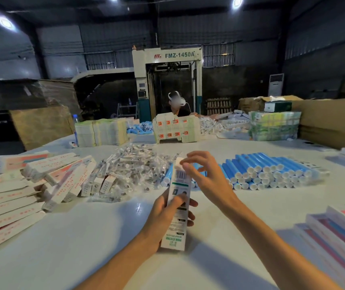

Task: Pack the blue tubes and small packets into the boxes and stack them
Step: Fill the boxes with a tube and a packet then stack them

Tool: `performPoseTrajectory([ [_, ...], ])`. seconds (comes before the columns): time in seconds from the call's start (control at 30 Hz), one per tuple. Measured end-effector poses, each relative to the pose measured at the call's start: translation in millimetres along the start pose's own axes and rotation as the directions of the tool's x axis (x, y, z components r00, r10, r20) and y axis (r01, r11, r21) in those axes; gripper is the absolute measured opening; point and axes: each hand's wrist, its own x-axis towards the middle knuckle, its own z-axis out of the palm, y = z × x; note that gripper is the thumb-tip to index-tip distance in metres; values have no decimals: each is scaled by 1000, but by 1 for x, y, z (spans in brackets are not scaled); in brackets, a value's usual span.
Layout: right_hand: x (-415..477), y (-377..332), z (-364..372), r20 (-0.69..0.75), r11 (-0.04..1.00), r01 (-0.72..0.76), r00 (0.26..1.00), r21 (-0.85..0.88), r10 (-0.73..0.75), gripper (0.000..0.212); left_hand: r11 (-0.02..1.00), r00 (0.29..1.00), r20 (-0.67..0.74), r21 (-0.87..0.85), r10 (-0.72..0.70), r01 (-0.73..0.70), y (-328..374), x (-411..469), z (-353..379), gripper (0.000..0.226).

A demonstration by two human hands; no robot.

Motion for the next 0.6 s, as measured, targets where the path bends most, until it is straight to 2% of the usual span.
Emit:
performPoseTrajectory([
  [0.1, -4, 2, -2, -36, 994, -85, 995, 71, 88, 19, 1000, 999, -40, -8, -22, 22, -1, 1, -1, 36],
  [0.27, -28, 16, 4, 145, 959, -170, 980, 225, 140, 47, 996, 999, -47, -80, 23, -27, -5, 4, -2, 33],
  [0.4, -38, 21, 9, 123, 910, -178, 982, 375, 142, 62, 993, 993, 13, 4, 116, -117, 0, 7, -1, 70],
  [0.47, -38, 22, 10, 115, 910, -181, 982, 374, 148, 60, 991, 991, 53, 51, 120, -123, 4, 11, 1, 81],
  [0.6, -39, 25, 6, 116, 841, -235, 972, 488, 204, 49, 978, 986, 117, 159, 121, -139, 10, 20, 7, 98],
])
